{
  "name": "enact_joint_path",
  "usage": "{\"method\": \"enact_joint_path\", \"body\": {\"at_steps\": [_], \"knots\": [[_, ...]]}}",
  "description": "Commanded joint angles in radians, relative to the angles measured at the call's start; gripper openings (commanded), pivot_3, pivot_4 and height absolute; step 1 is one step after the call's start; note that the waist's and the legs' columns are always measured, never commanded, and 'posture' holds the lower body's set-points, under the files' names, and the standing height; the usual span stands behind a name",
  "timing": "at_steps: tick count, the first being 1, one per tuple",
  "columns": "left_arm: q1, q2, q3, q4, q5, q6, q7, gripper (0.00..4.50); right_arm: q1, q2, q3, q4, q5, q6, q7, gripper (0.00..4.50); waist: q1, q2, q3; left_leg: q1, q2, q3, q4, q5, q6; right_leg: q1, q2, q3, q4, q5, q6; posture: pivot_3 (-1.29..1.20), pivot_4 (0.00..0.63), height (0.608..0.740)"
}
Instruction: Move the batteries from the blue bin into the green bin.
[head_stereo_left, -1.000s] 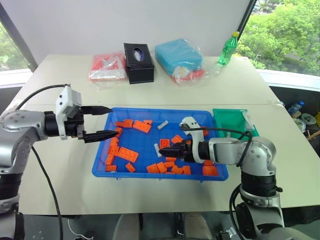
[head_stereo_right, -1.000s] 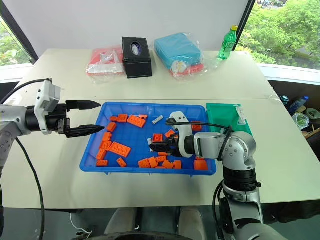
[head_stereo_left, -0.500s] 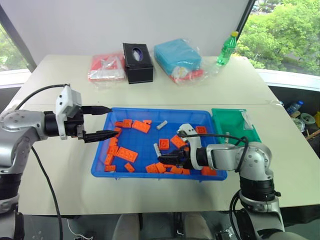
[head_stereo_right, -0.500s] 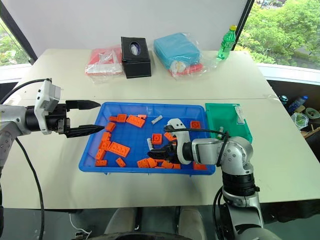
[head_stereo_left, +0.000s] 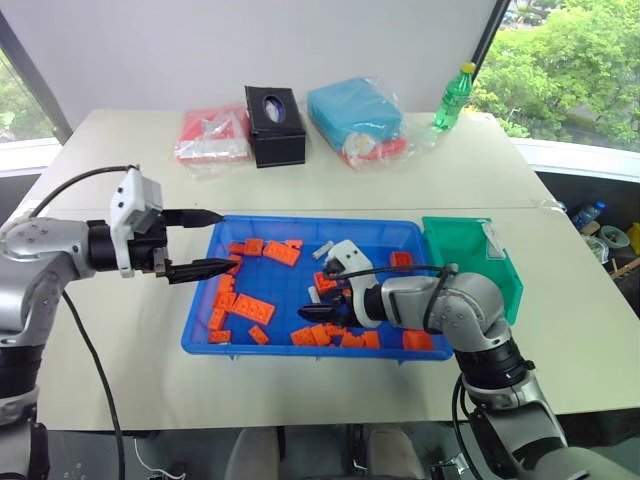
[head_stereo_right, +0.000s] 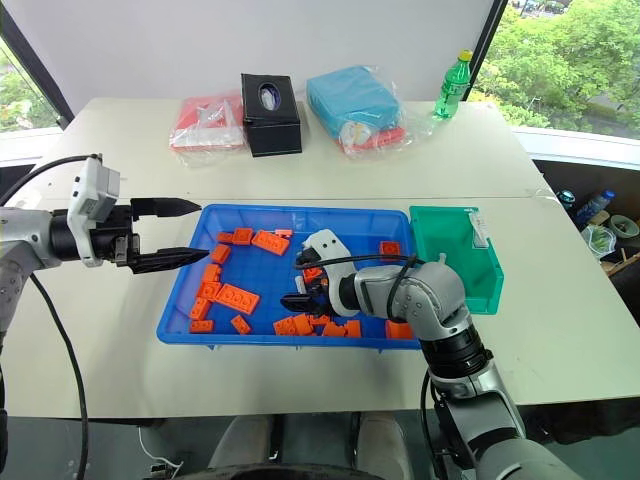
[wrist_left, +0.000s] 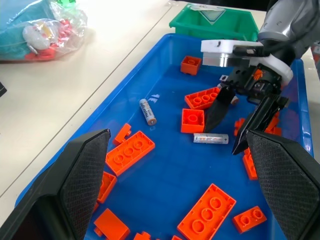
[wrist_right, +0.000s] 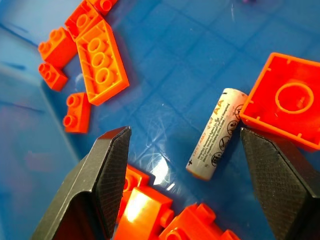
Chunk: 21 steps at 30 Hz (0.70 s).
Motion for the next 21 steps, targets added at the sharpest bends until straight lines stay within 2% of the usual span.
{"method": "enact_joint_path", "body": {"at_steps": [1,4,6,7,9,12,15,19,21], "knots": [[0.001,0.013,0.037,-0.038,-0.015,-0.006,0.008,4.5,-0.001,-0.015,0.035,-0.004,-0.043,-0.014,0.025,3.55,0.0,0.0,0.0,0.0,0.0,0.0,0.0,0.0,0.0,0.0,0.0,0.0,0.0,0.0,0.0,0.0,0.15,0.733],[0.001,0.011,0.037,-0.039,-0.015,-0.006,0.011,4.5,0.002,-0.014,0.038,-0.004,-0.058,-0.019,0.041,2.62,0.001,0.0,0.0,0.0,0.0,0.0,0.0,0.0,0.0,0.0,0.0,0.0,0.0,0.0,0.0,0.0,0.15,0.733],[0.001,0.011,0.037,-0.038,-0.016,-0.007,0.011,4.5,0.002,-0.014,0.04,-0.007,-0.067,-0.017,0.053,1.7,0.0,0.0,0.0,0.0,0.0,0.001,0.0,0.0,0.0,0.0,0.0,0.0,0.0,0.0,0.0,0.0,0.15,0.733],[0.0,0.012,0.036,-0.037,-0.016,-0.008,0.01,4.5,0.001,-0.014,0.041,-0.009,-0.071,-0.016,0.059,1.03,0.0,0.0,0.0,0.0,0.0,0.001,0.0,0.0,0.0,0.0,0.0,0.0,0.0,0.0,0.0,0.0,0.15,0.733],[0.0,0.012,0.035,-0.037,-0.016,-0.008,0.009,4.5,0.001,-0.016,0.042,-0.012,-0.08,-0.016,0.069,0.08,0.0,0.0,0.0,0.0,0.0,0.001,0.0,0.0,0.0,0.0,0.0,0.0,0.0,0.0,0.0,0.0,0.15,0.733],[-0.007,0.011,0.031,-0.031,-0.016,-0.008,0.006,4.5,-0.004,-0.014,0.021,-0.021,-0.084,-0.013,0.079,0.04,0.001,0.0,0.0,0.0,0.001,0.001,0.0,0.0,0.0,-0.001,0.0,0.0,0.0,0.0,0.0,0.0,0.15,0.733],[-0.012,0.006,0.023,-0.025,-0.02,-0.002,0.002,4.5,-0.022,-0.004,-0.093,-0.067,-0.042,0.04,0.078,0.04,0.002,0.0,0.0,0.0,0.001,0.001,0.0,0.0,0.0,-0.001,0.0,0.0,0.0,0.0,0.0,0.0,0.15,0.733],[-0.012,-0.006,0.011,-0.032,-0.032,0.009,-0.003,4.5,-0.093,-0.01,-0.377,-0.167,0.034,0.185,0.067,0.04,0.004,0.0,0.0,-0.002,0.001,0.002,0.0,0.0,0.0,-0.002,0.0,0.0,0.0,0.0,-0.001,0.0,0.15,0.733],[-0.009,-0.012,0.003,-0.043,-0.042,0.016,-0.008,4.5,-0.113,-0.053,-0.517,-0.192,0.054,0.242,0.057,0.04,0.005,0.0,0.0,-0.002,0.001,0.002,0.0,0.0,0.0,-0.002,0.0,0.0,0.0,0.001,-0.001,0.0,0.15,0.733]]}}
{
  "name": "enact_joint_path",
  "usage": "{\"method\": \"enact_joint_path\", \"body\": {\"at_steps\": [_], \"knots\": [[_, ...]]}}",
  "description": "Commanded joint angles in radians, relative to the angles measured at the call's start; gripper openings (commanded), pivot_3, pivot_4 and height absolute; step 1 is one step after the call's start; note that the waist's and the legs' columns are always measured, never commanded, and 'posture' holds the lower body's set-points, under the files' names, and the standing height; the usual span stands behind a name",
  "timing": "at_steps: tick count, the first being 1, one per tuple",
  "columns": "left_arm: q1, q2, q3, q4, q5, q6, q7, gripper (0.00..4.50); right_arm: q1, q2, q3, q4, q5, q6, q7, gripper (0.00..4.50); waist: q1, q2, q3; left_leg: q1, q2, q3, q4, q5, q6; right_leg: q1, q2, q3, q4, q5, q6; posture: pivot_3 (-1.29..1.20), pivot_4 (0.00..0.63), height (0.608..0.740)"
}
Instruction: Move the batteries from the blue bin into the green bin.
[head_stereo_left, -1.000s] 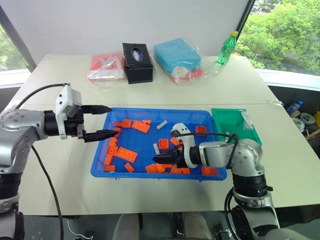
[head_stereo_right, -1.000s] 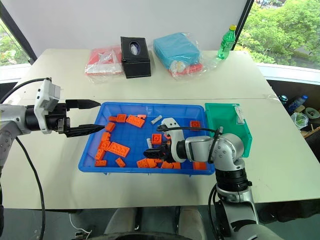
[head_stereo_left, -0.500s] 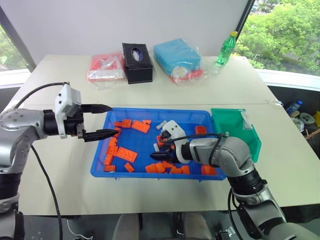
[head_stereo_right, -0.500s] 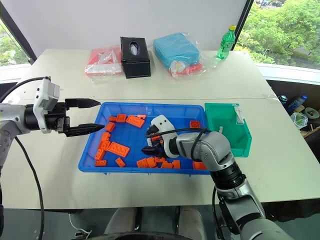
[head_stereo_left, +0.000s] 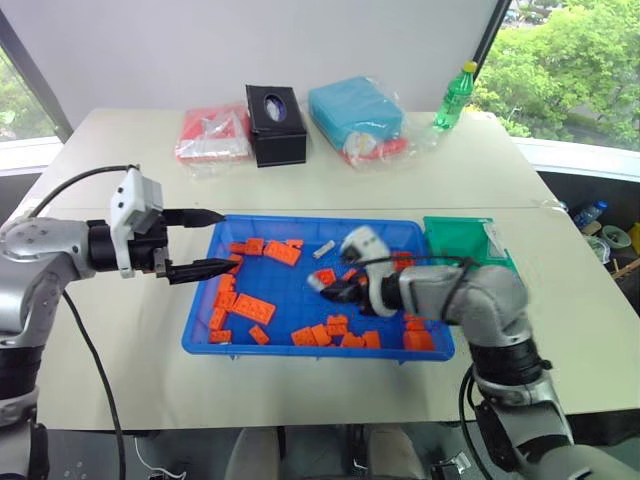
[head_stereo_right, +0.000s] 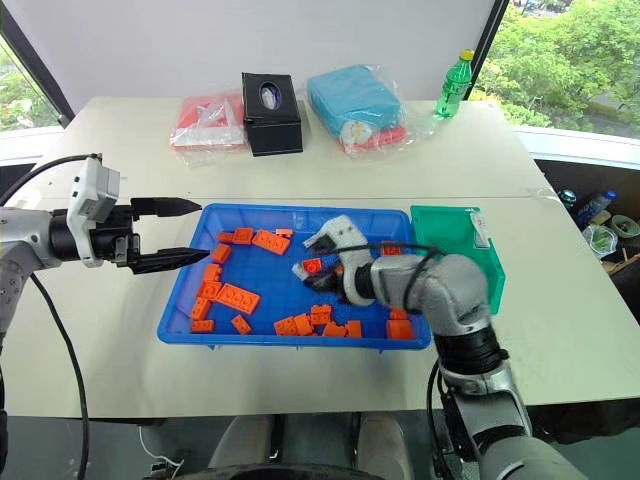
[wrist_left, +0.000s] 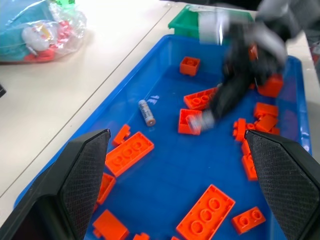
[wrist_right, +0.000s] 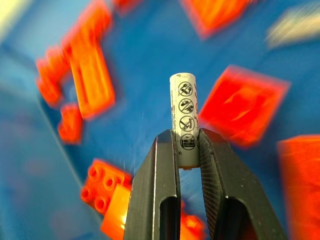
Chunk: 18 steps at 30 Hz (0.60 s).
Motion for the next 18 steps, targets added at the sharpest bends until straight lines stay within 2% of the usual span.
{"method": "enact_joint_path", "body": {"at_steps": [1,6,9,14,18], "knots": [[-0.006,-0.004,-0.002,-0.038,-0.025,0.005,-0.014,4.5,-0.041,-0.091,-0.255,-0.083,0.05,0.085,-0.016,0.04,0.002,0.0,0.0,0.0,0.0,0.0,0.0,0.0,0.0,0.0,0.0,0.0,0.0,0.0,0.0,0.0,0.15,0.733],[-0.013,-0.012,-0.031,-0.066,-0.035,0.009,-0.048,4.5,0.023,-0.252,-0.412,-0.063,0.073,0.087,-0.04,0.04,-0.001,0.0,0.0,-0.001,0.0,0.001,-0.001,-0.001,-0.002,0.0,0.0,0.0,-0.004,0.0,0.0,0.0,0.15,0.733],[-0.039,-0.025,-0.055,-0.062,-0.034,0.009,-0.053,4.5,0.077,-0.287,-0.459,-0.039,0.072,0.087,-0.05,0.04,-0.004,0.0,0.0,-0.001,0.001,0.004,-0.001,-0.001,-0.002,0.0,0.0,0.0,-0.004,0.0,0.0,0.0,0.15,0.733],[-0.075,-0.042,-0.079,-0.051,-0.028,0.005,-0.059,4.5,0.135,-0.289,-0.484,-0.002,-0.02,0.075,-0.08,0.04,-0.003,0.001,0.001,0.001,0.002,0.005,0.0,-0.001,-0.001,0.0,0.0,0.0,-0.003,0.0,-0.001,0.0,0.15,0.733],[-0.088,-0.045,-0.082,-0.048,-0.028,0.007,-0.059,4.5,0.142,-0.282,-0.475,0.034,-0.051,0.048,-0.078,2.07,-0.003,0.001,0.001,0.001,0.002,0.006,0.0,0.0,0.0,0.0,0.0,0.0,-0.004,0.0,-0.001,0.0,0.15,0.733]]}}
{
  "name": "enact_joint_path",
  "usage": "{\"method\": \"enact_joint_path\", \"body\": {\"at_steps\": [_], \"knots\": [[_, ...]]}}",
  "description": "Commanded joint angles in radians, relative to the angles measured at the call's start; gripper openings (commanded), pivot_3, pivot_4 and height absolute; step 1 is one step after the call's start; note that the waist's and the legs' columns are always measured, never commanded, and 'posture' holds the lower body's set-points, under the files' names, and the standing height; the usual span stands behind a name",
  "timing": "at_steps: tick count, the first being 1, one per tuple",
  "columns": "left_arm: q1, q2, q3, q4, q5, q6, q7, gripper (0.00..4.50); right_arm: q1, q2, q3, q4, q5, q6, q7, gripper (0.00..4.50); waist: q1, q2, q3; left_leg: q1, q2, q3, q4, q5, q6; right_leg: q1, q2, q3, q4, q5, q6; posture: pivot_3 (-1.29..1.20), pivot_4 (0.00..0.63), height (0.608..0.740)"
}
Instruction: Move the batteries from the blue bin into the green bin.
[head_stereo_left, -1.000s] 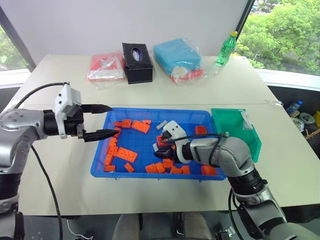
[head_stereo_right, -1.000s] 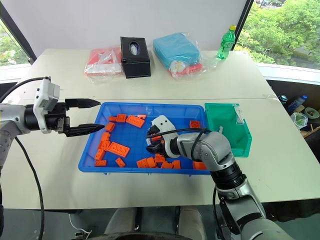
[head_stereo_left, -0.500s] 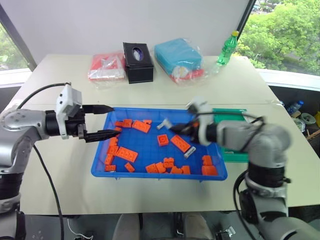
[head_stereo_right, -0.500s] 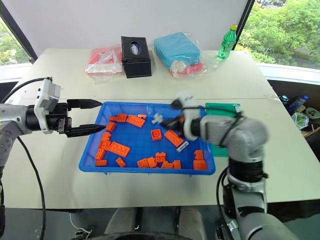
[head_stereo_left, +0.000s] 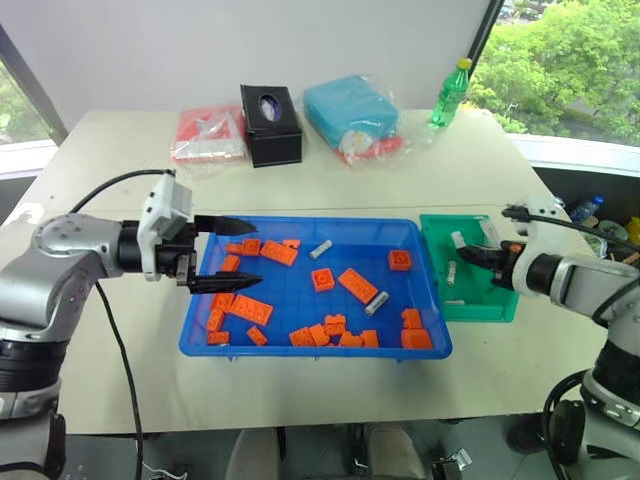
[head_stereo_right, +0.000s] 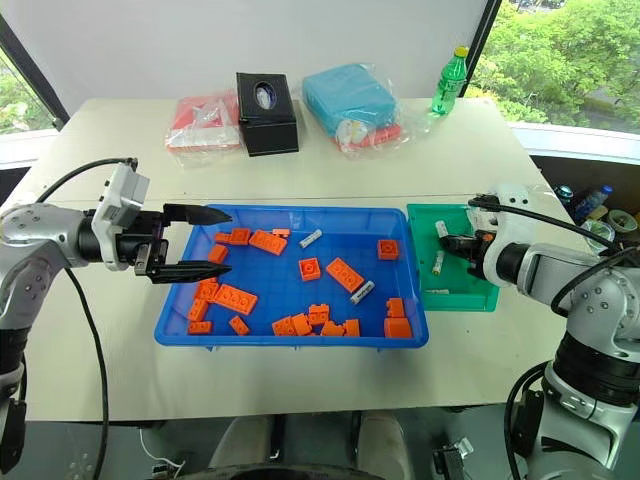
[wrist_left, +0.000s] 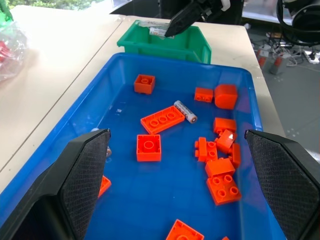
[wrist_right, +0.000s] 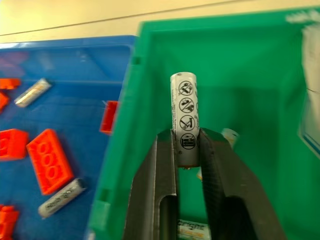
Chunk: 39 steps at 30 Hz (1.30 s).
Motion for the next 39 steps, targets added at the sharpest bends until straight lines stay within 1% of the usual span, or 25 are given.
{"method": "enact_joint_path", "body": {"at_steps": [1,2,3,5,8,9,10,11,13,15,19,21,23,29,31,33,35,39], "knots": [[-0.026,0.001,0.006,-0.006,-0.005,-0.01,-0.006,4.5,-0.003,-0.02,0.012,0.007,-0.037,-0.059,0.004,2.53,0.0,0.0,0.0,0.0,0.0,0.0,0.0,0.0,0.0,0.0,0.0,0.0,0.0,0.0,0.0,0.0,0.15,0.733],[-0.024,0.003,0.008,-0.01,-0.005,-0.01,-0.005,4.5,-0.013,-0.036,0.039,0.007,-0.047,-0.095,0.015,3.11,0.0,0.001,0.0,0.0,0.0,0.0,0.0,0.0,0.0,0.0,0.0,0.0,0.0,0.0,0.0,0.0,0.15,0.733],[-0.022,0.004,0.012,-0.014,-0.006,-0.01,-0.002,4.5,-0.026,-0.051,0.062,0.007,-0.052,-0.124,0.029,3.57,0.0,0.001,0.001,0.0,0.0,0.0,0.0,0.0,0.0,0.0,0.0,0.0,0.0,0.0,0.0,0.0,0.15,0.733],[-0.018,0.006,0.018,-0.018,-0.007,-0.008,0.004,4.5,-0.054,-0.099,0.14,0.001,-0.063,-0.213,0.088,3.57,0.0,0.002,0.001,0.0,0.0,0.0,0.0,0.0,0.0,0.0,0.0,0.0,-0.001,0.0,0.0,0.0,0.15,0.733],[-0.014,0.009,0.025,-0.018,-0.005,-0.011,0.011,4.5,-0.134,-0.168,0.326,-0.009,-0.069,-0.355,0.246,3.57,-0.002,0.003,0.002,0.0,0.0,0.0,0.0,-0.001,-0.001,0.0,0.0,0.0,-0.002,0.0,0.0,0.0,0.15,0.733],[-0.015,0.008,0.027,-0.017,-0.005,-0.011,0.015,4.5,-0.161,-0.194,0.412,-0.001,-0.104,-0.439,0.314,3.57,-0.005,0.003,0.002,0.0,0.0,0.0,0.0,-0.001,-0.002,0.0,0.0,0.0,-0.002,0.0,0.0,0.0,0.15,0.733],[-0.017,0.008,0.028,-0.016,-0.004,-0.011,0.017,4.5,-0.177,-0.211,0.469,0.011,-0.132,-0.5,0.36,3.57,-0.007,0.002,0.001,0.0,0.001,0.001,0.0,-0.001,-0.001,0.0,0.0,0.0,-0.002,0.0,0.0,0.0,0.15,0.733],[-0.017,0.007,0.029,-0.016,-0.005,-0.01,0.021,4.5,-0.208,-0.224,0.56,0.045,-0.186,-0.589,0.422,3.57,-0.007,0.002,0.001,0.0,0.001,0.001,-0.001,-0.001,-0.001,0.0,0.0,0.0,-0.002,0.0,0.0,0.0,0.15,0.733],[-0.016,0.005,0.031,-0.019,-0.005,-0.013,0.027,4.5,-0.272,-0.213,0.712,0.138,-0.28,-0.749,0.539,3.57,-0.009,0.001,0.001,0.0,0.001,0.001,-0.001,-0.001,0.0,0.0,0.0,0.0,-0.002,0.0,0.0,0.0,0.15,0.733],[-0.015,0.004,0.031,-0.023,-0.006,-0.014,0.031,4.5,-0.322,-0.193,0.805,0.225,-0.352,-0.872,0.617,3.57,-0.01,0.0,0.001,0.0,0.001,0.002,0.0,0.0,0.0,0.0,0.0,0.0,-0.002,0.0,0.0,0.0,0.15,0.733],[-0.007,0.005,0.037,-0.037,-0.01,-0.013,0.041,4.5,-0.418,-0.131,0.959,0.432,-0.523,-1.157,0.745,3.57,-0.006,0.0,0.001,-0.001,0.001,0.002,0.001,0.0,0.0,-0.001,0.0,0.0,-0.001,0.0,0.0,0.0,0.15,0.733],[0.006,0.01,0.048,-0.053,-0.016,-0.009,0.046,4.5,-0.465,-0.095,1.024,0.555,-0.6,-1.328,0.826,3.57,-0.005,0.0,0.001,0.0,0.001,0.002,0.001,0.0,0.0,0.0,0.0,0.0,0.0,0.0,0.0,0.0,0.15,0.733],[0.015,0.014,0.055,-0.063,-0.019,-0.007,0.05,4.5,-0.506,-0.058,1.054,0.663,-0.649,-1.44,0.875,3.57,-0.006,0.0,0.001,0.0,0.0,0.003,0.001,0.0,0.0,0.0,0.0,0.0,0.001,0.0,0.0,0.0,0.15,0.733],[0.031,0.023,0.078,-0.084,-0.027,0.005,0.07,4.5,-0.617,0.076,1.096,1.016,-0.774,-1.782,0.955,3.57,-0.015,0.0,0.001,0.002,0.001,0.003,0.001,0.0,0.0,0.001,0.001,0.0,0.004,0.0,0.0,0.0,0.15,0.733],[0.04,0.026,0.085,-0.092,-0.03,0.006,0.074,4.5,-0.663,0.122,1.105,1.139,-0.824,-1.87,0.946,3.57,-0.022,0.0,0.001,0.003,0.001,0.002,0.001,0.0,0.0,0.002,0.001,0.001,0.005,0.001,0.0,0.0,0.15,0.733],[0.048,0.029,0.091,-0.101,-0.035,0.009,0.082,4.5,-0.711,0.174,1.103,1.256,-0.861,-1.919,0.93,3.57,-0.025,0.0,0.001,0.003,0.001,0.003,0.001,0.001,0.0,0.003,0.001,0.001,0.006,0.003,-0.004,0.0,0.15,0.733],[0.055,0.03,0.097,-0.112,-0.041,0.015,0.093,4.5,-0.751,0.216,1.1,1.352,-0.895,-1.965,0.913,3.57,-0.027,0.0,0.001,0.003,0.0,0.003,0.001,0.001,0.0,0.005,0.001,0.001,0.007,0.004,-0.004,0.0,0.15,0.733],[0.077,0.034,0.112,-0.136,-0.052,0.027,0.108,4.5,-0.806,0.276,1.091,1.484,-0.954,-2.022,0.872,3.57,-0.027,-0.001,0.001,0.004,0.001,0.003,0.001,0.001,0.0,0.005,0.001,0.002,0.01,0.004,-0.005,0.0,0.15,0.733]]}}
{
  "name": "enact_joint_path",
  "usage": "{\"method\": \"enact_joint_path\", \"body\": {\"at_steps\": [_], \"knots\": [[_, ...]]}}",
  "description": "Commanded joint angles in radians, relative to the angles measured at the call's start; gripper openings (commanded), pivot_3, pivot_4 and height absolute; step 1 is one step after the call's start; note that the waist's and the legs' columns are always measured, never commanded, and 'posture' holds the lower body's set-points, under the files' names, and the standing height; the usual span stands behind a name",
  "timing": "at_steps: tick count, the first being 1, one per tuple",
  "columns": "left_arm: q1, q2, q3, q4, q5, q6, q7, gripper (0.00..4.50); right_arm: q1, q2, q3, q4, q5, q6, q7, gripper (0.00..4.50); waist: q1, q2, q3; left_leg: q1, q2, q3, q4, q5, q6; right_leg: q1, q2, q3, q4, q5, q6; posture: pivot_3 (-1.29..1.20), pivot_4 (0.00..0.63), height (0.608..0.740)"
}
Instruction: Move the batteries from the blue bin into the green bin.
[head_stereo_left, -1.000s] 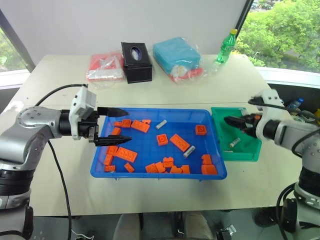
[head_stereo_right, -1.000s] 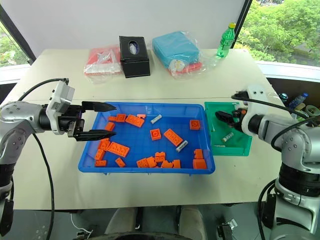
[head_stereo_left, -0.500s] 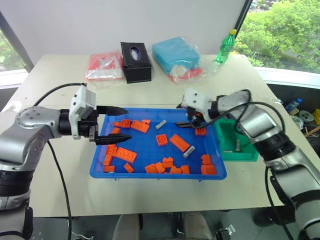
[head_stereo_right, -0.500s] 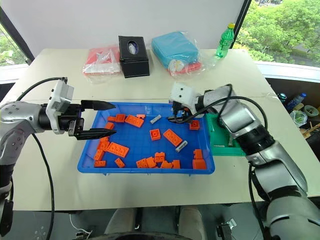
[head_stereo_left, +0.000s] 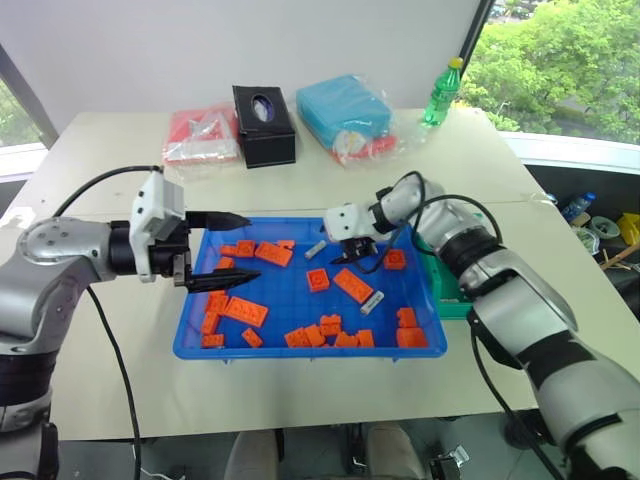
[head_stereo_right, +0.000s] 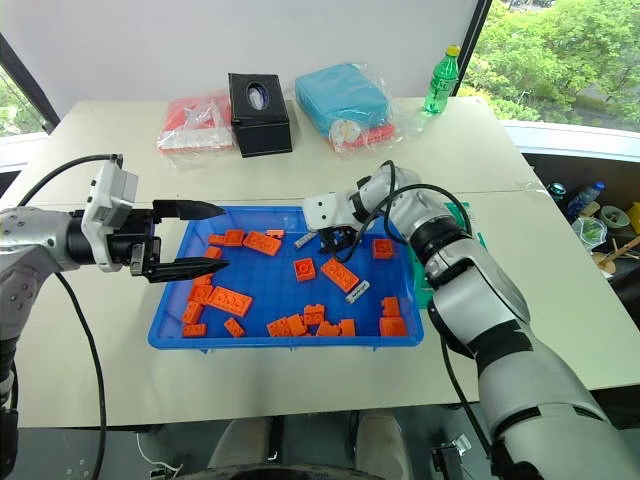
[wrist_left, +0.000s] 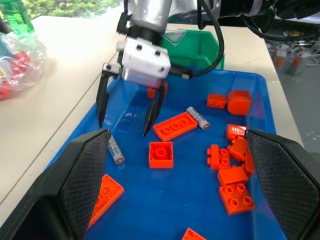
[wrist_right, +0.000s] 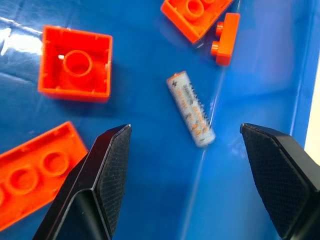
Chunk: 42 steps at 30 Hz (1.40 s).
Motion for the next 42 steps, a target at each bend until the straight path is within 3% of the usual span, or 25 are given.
{"method": "enact_joint_path", "body": {"at_steps": [1,10,16,18,23,28,32,36,39,42], "knots": [[0.014,0.018,0.047,-0.041,-0.026,0.006,0.013,4.5,-0.06,0.029,-0.026,0.078,-0.043,-0.049,-0.044,3.57,0.0,0.0,0.0,0.0,0.0,0.0,0.0,0.0,0.0,0.0,0.0,0.0,0.0,0.0,0.0,0.0,0.15,0.733],[0.025,0.026,0.062,-0.055,-0.037,0.015,0.03,4.5,-0.085,0.097,-0.043,0.176,-0.112,-0.049,-0.09,3.57,0.0,0.0,0.0,0.001,0.0,0.0,0.0,0.0,-0.001,0.001,0.0,0.0,0.001,0.0,0.0,0.0,0.15,0.733],[0.019,0.026,0.06,-0.052,-0.037,0.013,0.038,4.5,-0.07,0.117,-0.065,0.185,-0.124,-0.029,-0.047,3.57,0.0,-0.001,-0.001,0.003,0.0,-0.001,0.001,0.0,-0.001,0.002,0.0,0.001,0.008,0.0,0.0,0.0,0.15,0.733],[0.016,0.026,0.06,-0.05,-0.036,0.012,0.039,4.5,-0.062,0.116,-0.069,0.183,-0.127,-0.027,-0.026,2.75,0.0,-0.001,-0.001,0.003,0.0,-0.001,0.001,0.0,-0.001,0.002,0.0,0.001,0.009,0.0,0.0,0.0,0.15,0.733],[0.011,0.025,0.057,-0.044,-0.033,0.008,0.035,4.5,-0.049,0.113,-0.093,0.174,-0.116,-0.007,0.019,0.15,-0.001,-0.001,-0.001,0.003,0.0,-0.001,0.001,0.0,-0.001,0.002,0.0,0.001,0.009,0.0,0.0,0.0,0.15,0.733],[-0.003,0.014,0.036,-0.033,-0.033,0.008,0.026,4.5,-0.036,0.091,-0.193,0.097,-0.032,0.066,0.064,0.02,0.0,-0.001,-0.001,0.004,0.0,-0.002,0.001,0.0,-0.001,0.003,0.0,0.001,0.009,0.0,0.0,0.0,0.15,0.733],[-0.006,0.0,0.018,-0.027,-0.03,0.006,0.023,4.5,0.039,0.045,-0.301,-0.181,0.087,0.286,0.125,0.02,0.003,-0.001,-0.001,0.004,-0.001,-0.003,0.001,0.001,-0.001,0.003,0.0,0.001,0.009,0.0,0.0,0.0,0.15,0.733],[-0.019,-0.024,-0.005,-0.011,-0.022,0.0,0.022,4.5,0.264,-0.047,-0.479,-0.853,0.218,0.858,0.024,0.02,0.018,-0.002,-0.002,0.003,-0.002,-0.008,0.001,0.001,-0.002,0.005,0.001,0.001,0.01,0.0,0.0,0.0,0.15,0.733],[-0.033,-0.035,-0.02,0.009,-0.017,-0.005,0.014,4.5,0.439,-0.11,-0.649,-1.249,0.264,1.242,-0.091,0.02,0.028,-0.003,-0.002,0.002,-0.003,-0.008,0.002,0.001,-0.002,0.005,0.001,0.001,0.009,0.0,-0.001,0.0,0.15,0.733],[-0.056,-0.046,-0.04,0.047,-0.002,-0.019,-0.007,4.5,0.612,-0.172,-0.813,-1.534,0.248,1.512,-0.209,0.02,0.05,-0.006,-0.004,0.002,-0.004,-0.011,0.003,0.001,-0.002,0.001,0.001,0.001,0.007,-0.001,0.0,0.0,0.15,0.733]]}}
